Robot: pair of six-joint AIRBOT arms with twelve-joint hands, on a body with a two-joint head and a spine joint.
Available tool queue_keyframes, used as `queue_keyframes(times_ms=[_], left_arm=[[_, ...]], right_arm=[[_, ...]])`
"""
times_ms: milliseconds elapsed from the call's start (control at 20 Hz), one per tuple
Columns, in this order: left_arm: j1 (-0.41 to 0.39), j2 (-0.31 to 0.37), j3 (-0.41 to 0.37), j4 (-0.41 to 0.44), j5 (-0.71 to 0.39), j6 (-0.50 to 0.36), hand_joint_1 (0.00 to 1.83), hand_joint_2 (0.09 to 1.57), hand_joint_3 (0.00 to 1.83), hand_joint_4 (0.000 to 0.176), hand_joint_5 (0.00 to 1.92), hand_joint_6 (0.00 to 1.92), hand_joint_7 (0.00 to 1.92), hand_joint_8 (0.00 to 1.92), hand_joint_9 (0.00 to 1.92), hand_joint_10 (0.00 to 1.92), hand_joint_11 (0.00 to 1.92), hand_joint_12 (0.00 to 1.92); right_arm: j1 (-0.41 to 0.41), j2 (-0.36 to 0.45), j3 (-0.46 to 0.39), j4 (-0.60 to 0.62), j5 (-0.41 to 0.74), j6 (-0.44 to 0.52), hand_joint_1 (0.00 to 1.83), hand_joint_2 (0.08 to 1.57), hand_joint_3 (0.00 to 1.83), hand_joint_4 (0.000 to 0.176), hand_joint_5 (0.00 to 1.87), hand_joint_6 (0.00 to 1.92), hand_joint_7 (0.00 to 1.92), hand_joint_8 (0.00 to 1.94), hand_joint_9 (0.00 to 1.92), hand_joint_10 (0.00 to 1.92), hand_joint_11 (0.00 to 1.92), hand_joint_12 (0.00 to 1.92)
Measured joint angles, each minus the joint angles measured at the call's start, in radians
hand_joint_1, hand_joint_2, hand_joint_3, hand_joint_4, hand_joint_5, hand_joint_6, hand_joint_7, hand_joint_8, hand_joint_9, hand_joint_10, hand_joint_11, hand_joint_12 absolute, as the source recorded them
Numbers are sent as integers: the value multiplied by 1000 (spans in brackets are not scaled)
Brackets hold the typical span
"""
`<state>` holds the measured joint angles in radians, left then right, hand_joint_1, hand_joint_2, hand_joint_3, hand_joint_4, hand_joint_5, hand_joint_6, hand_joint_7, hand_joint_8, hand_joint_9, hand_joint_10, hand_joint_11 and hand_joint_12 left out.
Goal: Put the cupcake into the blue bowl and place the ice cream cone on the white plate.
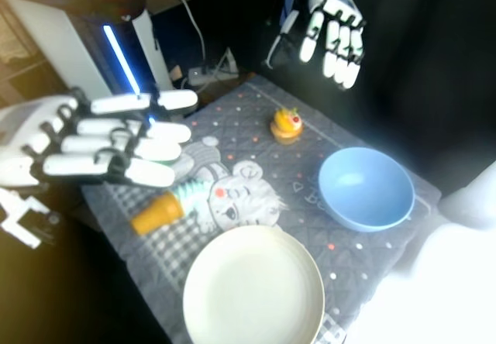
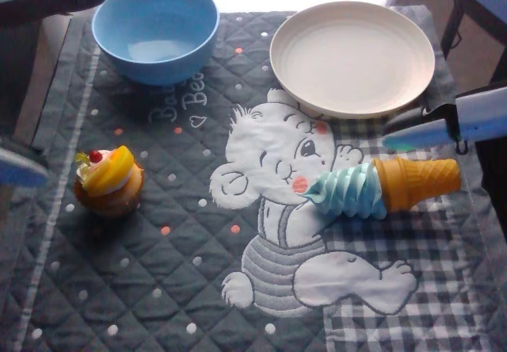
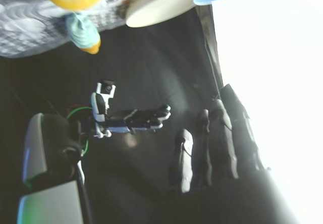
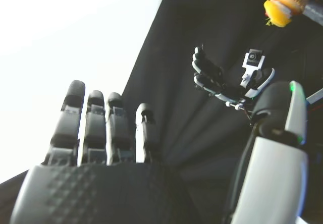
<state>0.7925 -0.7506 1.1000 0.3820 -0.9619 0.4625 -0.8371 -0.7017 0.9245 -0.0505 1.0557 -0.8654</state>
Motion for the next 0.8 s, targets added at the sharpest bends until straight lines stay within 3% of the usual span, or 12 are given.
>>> queue_keyframes(times_ms=[100, 150, 250, 300, 350, 400, 450, 500, 550, 600, 650, 800], left_arm=[[0, 0, 0, -1, 1, -2, 510, 875, 0, 0, 106, 5, 144, 5, 182, 6, 12, 595], [0, 0, 0, 2, 3, -6, 561, 853, 0, 0, 130, 13, 168, 13, 200, 11, 15, 601], [0, 0, 0, 17, 14, -22, 558, 830, 0, 0, 142, 3, 184, 4, 213, 5, 49, 589], [0, 0, 0, 28, 24, -32, 641, 827, 0, 33, 85, 0, 111, 0, 144, 0, 20, 571], [0, 0, 1, 38, 32, -42, 683, 824, 0, 33, 86, 5, 121, 9, 153, 9, 51, 586], [-5, 0, 2, 57, 47, -58, 706, 820, 0, 9, 109, 3, 157, 5, 198, 9, 98, 591], [-8, 0, 6, 81, 58, -82, 675, 832, 0, 0, 131, 1, 204, 2, 261, 7, 151, 572], [-17, -2, 13, 115, 74, -108, 668, 840, 2, 0, 135, 0, 222, 4, 281, 8, 159, 565], [-31, -6, 20, 143, 98, -137, 645, 846, 0, 1, 166, 2, 264, 6, 308, 3, 109, 667], [-56, -12, 26, 200, 137, -172, 642, 854, 0, 0, 185, 0, 288, 1, 321, 1, 56, 775], [-82, -19, 32, 253, 169, -208, 665, 838, 1, 0, 220, 0, 326, 0, 355, 3, 35, 866], [-161, -56, 58, 418, 247, -317, 670, 815, 0, 0, 275, 14, 366, 10, 402, 16, 78, 916]], right_arm=[[0, 0, -1, -6, -16, 7, 781, 714, 0, 165, 126, 0, 247, 0, 255, 0, 354, 13], [0, 0, -1, -8, -31, 15, 769, 708, 0, 166, 117, 0, 252, 2, 252, 0, 334, 4], [0, 0, -1, -27, -61, 28, 769, 705, 0, 146, 117, 1, 271, 8, 270, 7, 341, 6], [0, 0, -1, -36, -77, 35, 754, 705, 0, 132, 119, 2, 283, 11, 274, 7, 344, 7], [0, 0, -1, -41, -89, 45, 744, 698, 0, 122, 116, 0, 291, 13, 268, 4, 338, 4], [0, 2, -1, -51, -109, 60, 748, 700, 0, 104, 116, 0, 298, 14, 269, 4, 337, 3], [0, 3, 0, -66, -127, 76, 752, 714, 2, 85, 110, 0, 290, 9, 271, 4, 326, 0], [0, 3, 0, -78, -147, 90, 769, 720, 4, 73, 118, 3, 294, 8, 286, 9, 331, 3], [0, 3, 2, -90, -167, 105, 782, 718, 2, 43, 130, 7, 296, 7, 289, 9, 319, 0], [0, 3, 5, -105, -193, 110, 781, 701, 0, 40, 140, 9, 307, 10, 290, 7, 310, 0], [0, 3, 8, -118, -216, 124, 799, 653, 0, 61, 166, 7, 330, 6, 308, 6, 317, 3], [0, 3, 23, -181, -277, 181, 715, 656, 3, 39, 135, 0, 300, 0, 289, 0, 306, 2]])
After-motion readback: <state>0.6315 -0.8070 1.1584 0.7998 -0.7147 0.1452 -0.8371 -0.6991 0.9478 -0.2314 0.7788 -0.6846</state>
